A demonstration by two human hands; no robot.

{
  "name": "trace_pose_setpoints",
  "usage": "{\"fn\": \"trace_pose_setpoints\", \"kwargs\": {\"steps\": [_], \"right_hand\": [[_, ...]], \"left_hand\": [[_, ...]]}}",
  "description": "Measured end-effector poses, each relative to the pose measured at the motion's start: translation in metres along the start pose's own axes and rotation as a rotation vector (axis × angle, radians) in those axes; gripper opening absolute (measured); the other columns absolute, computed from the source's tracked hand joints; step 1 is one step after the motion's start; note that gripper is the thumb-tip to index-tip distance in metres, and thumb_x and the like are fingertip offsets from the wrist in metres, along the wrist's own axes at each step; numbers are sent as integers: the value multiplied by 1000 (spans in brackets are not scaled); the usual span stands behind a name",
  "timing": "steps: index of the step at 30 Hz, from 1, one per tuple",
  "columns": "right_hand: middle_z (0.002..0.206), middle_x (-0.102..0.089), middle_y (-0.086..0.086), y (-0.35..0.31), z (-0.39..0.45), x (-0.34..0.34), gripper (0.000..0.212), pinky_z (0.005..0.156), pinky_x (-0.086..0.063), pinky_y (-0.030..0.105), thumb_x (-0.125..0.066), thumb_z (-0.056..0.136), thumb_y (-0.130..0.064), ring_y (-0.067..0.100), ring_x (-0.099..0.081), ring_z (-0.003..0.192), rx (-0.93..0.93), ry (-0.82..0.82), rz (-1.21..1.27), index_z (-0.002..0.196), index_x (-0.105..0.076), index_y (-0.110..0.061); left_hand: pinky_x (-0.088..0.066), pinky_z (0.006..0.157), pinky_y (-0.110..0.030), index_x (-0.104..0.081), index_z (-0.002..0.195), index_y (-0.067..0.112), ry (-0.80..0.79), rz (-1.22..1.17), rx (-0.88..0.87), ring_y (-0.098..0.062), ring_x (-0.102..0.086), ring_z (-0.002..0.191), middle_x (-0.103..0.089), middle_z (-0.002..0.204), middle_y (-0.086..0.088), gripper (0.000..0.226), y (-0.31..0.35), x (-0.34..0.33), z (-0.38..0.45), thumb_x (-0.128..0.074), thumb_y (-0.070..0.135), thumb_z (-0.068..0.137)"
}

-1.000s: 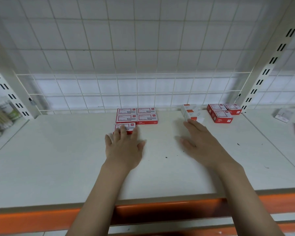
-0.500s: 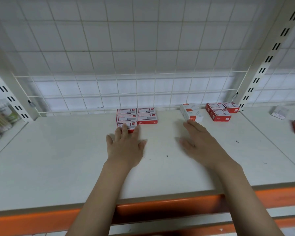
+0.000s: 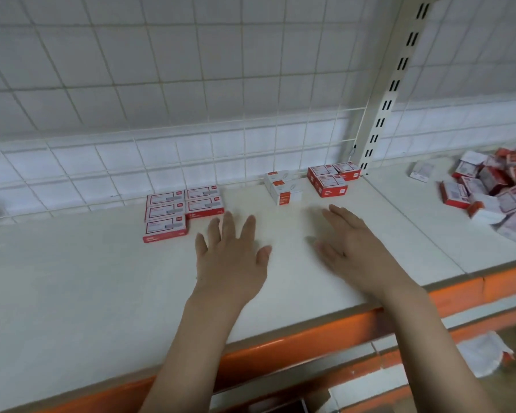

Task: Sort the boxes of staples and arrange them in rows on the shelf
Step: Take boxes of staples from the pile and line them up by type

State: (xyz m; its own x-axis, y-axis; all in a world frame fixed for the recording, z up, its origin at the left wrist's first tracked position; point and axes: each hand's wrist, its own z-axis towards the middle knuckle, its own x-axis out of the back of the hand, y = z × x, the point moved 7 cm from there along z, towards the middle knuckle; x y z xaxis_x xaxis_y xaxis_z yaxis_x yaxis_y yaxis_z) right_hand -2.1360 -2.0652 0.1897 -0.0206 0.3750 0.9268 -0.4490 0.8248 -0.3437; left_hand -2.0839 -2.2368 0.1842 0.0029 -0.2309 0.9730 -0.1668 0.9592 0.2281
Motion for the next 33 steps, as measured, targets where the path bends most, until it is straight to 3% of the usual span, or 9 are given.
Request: {"fn": "trace_pose_setpoints", "kwargs": {"steps": [9, 13, 20, 24, 28, 33], "right_hand": [[153, -21, 8, 102, -33, 53, 59, 116, -9, 27, -48, 94, -27, 19, -15, 142, -76, 63, -6, 145, -25, -10], [149, -30, 9, 162, -48, 82, 55, 102, -6, 9, -52, 93, -23, 20, -24, 137, -132, 163, 10, 143, -32, -9], [136, -45, 12, 261, -69, 117, 48, 101, -23, 19, -56, 90, -14, 27, -41, 125, -194, 262, 23, 135, -44, -5], [125, -53, 9, 299, -68, 137, 41, 89, -25, 12, -52, 89, -14, 26, -48, 114, -174, 304, 61, 130, -50, -9], [123, -53, 9, 326, -65, 149, 44, 91, -30, 18, -56, 89, -15, 25, -49, 113, -170, 311, 78, 132, -49, -9], [121, -55, 10, 352, -72, 156, 42, 88, -28, 18, -56, 89, -13, 26, -50, 111, -169, 316, 94, 130, -51, -9]], "left_hand": [[-15, 116, -39, -17, 147, 25, 42, -94, -189, -22, -13, 142, -19, 154, 0, 55, 129, -31, 16, -28, 46, 97], [-19, 115, -35, -22, 146, 24, 36, -127, -260, -17, -19, 140, -25, 152, 2, 53, 193, -43, 27, -30, 44, 98], [-25, 110, -32, -30, 143, 21, 53, -171, -331, -18, -28, 135, -35, 146, 1, 51, 292, -61, 50, -37, 42, 97], [-27, 109, -33, -31, 143, 18, 80, -167, -331, -19, -30, 133, -37, 145, 0, 54, 335, -68, 63, -41, 42, 95], [-29, 107, -33, -33, 141, 14, 77, -98, -358, -20, -32, 130, -39, 142, -2, 58, 367, -71, 77, -50, 41, 92], [-23, 108, -31, -27, 143, 17, -30, 58, -454, -17, -21, 136, -27, 149, 2, 69, 398, -80, 98, -59, 36, 86]]}}
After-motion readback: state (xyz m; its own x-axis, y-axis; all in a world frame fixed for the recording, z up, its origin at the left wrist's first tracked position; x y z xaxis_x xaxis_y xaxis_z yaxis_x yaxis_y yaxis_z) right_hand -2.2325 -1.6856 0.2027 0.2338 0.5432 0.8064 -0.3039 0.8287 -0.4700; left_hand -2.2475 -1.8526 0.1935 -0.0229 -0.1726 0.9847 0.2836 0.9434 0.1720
